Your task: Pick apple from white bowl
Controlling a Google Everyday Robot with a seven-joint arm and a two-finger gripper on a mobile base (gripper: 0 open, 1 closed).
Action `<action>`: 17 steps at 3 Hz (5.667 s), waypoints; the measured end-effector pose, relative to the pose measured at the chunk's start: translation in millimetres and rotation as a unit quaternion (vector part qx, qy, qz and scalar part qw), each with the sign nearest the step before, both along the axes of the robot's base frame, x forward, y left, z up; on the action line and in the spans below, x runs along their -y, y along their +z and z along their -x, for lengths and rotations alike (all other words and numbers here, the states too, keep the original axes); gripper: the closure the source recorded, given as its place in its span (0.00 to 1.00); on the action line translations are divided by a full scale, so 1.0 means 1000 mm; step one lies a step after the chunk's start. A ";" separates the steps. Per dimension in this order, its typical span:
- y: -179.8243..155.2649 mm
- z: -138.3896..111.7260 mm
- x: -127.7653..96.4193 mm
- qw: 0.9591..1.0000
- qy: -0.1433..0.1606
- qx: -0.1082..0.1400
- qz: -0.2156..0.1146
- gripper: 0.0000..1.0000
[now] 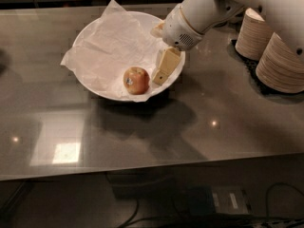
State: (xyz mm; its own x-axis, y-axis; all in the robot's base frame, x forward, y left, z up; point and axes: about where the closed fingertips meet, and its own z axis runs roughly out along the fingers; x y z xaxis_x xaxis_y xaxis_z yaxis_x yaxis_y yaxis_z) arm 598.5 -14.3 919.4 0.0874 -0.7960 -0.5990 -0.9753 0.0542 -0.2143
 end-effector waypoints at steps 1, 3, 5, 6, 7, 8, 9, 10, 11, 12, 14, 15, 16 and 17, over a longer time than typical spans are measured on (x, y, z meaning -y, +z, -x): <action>-0.016 -0.006 0.004 1.000 -0.009 -0.001 0.018 0.12; -0.020 -0.010 0.011 1.000 -0.025 0.002 0.009 0.29; -0.001 0.001 -0.002 1.000 -0.009 0.020 -0.002 0.29; 0.004 0.004 -0.012 1.000 0.000 0.022 -0.003 0.29; -0.003 0.001 -0.017 1.000 0.003 0.010 -0.001 0.29; -0.016 -0.004 -0.018 1.000 0.002 -0.010 -0.007 0.30; -0.025 -0.008 -0.022 1.000 0.005 -0.028 -0.012 0.32; -0.040 -0.009 -0.032 0.998 0.019 -0.057 -0.012 0.35; -0.055 -0.009 -0.042 0.996 0.033 -0.085 -0.009 0.36; -0.067 -0.008 -0.049 0.994 0.042 -0.105 -0.005 0.39; -0.077 -0.007 -0.052 0.992 0.046 -0.120 -0.006 0.61; -0.077 -0.007 -0.053 0.992 0.046 -0.120 -0.006 0.85; -0.062 -0.002 -0.061 0.989 0.069 -0.119 -0.045 1.00; -0.028 0.006 -0.079 0.985 0.110 -0.113 -0.073 1.00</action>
Offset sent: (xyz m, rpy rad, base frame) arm 0.0154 -0.0244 -0.0216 -0.0326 -0.0169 -0.0905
